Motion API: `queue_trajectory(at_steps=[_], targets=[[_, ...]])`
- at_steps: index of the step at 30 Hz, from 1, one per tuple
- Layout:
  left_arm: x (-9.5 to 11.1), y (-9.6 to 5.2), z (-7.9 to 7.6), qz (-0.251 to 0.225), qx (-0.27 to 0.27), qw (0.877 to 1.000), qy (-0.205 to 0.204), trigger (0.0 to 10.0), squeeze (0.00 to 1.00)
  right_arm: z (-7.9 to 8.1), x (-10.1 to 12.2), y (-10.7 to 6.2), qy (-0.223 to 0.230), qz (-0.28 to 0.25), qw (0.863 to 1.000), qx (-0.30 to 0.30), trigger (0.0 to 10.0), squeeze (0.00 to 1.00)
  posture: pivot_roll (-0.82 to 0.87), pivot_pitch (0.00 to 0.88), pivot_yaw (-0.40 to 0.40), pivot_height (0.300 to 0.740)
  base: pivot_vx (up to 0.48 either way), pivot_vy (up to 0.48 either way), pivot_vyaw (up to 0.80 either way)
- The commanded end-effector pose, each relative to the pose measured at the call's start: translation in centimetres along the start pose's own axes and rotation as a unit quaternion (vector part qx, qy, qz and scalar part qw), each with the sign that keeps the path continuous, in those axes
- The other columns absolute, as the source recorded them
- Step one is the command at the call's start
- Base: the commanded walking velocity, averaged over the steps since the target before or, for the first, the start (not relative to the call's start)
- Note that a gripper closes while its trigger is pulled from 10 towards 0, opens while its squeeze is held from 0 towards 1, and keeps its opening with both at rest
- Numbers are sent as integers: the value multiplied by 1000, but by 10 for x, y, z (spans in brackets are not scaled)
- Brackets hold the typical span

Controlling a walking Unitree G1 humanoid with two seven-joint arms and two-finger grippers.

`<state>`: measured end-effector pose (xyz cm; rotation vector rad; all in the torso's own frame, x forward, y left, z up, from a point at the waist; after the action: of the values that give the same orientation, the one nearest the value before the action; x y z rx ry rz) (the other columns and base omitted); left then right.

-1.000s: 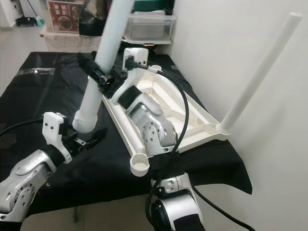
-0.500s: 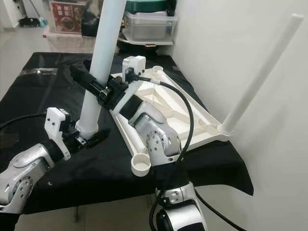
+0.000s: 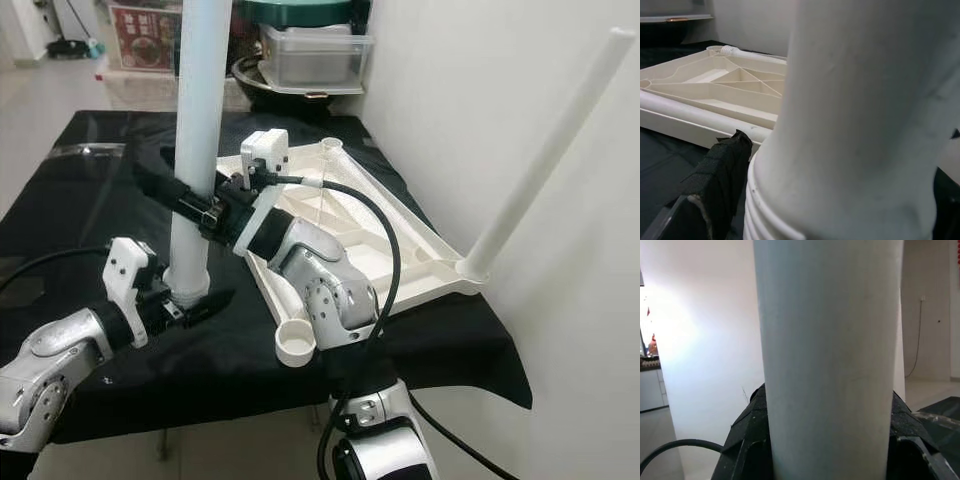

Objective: Building children table

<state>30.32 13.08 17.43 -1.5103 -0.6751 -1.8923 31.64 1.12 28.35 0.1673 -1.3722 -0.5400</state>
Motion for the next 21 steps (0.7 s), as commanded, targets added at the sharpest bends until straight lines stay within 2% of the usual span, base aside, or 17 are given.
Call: queue_trajectory(at_steps=[1,5,10,11,12,13,14,18,21], targets=[[6,12,-21,-4,-56,998,23,10000,0,37,-15,26,49,26,993,108,0,0,143,0,-67,740,0,0,0],[11,12,-22,-14,-60,997,38,10000,0,38,-23,30,80,24,991,108,0,0,147,0,-70,740,0,0,0],[13,12,-22,-19,-55,998,38,10000,0,37,-23,30,92,14,991,98,0,0,142,0,-65,740,0,0,0],[13,11,-23,-23,-54,998,37,7608,0,36,-21,30,94,9,991,95,0,0,142,0,-65,740,0,0,0],[13,11,-23,-23,-54,998,37,7608,0,36,-21,30,94,9,991,95,0,0,142,0,-65,740,0,0,0],[14,11,-22,-30,-49,998,37,3137,0,35,-19,30,96,3,991,90,0,0,142,0,-65,740,0,0,0],[17,10,-20,-40,-41,998,35,0,0,34,-17,30,96,-2,992,85,0,0,135,0,-60,740,0,0,0],[21,11,-14,-61,-20,998,24,0,0,31,-13,30,96,-10,992,76,0,0,133,0,-60,740,0,0,0],[22,11,-15,-67,-17,997,18,0,0,29,-12,29,94,-14,993,69,0,0,133,0,-60,740,0,0,0]])
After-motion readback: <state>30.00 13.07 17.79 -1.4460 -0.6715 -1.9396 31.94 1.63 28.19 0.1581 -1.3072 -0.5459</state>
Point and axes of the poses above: a point about 5 cm out from each wrist's last joint towards the gripper, its own y axis pointing out of the wrist towards the gripper, its own x axis along the axis of the wrist's last joint, z = x × y, the point moved 3 cm from there along y, pointing out of the wrist towards the gripper, and after that the axes turned 8 degrees about y, right-handed, at the moved point
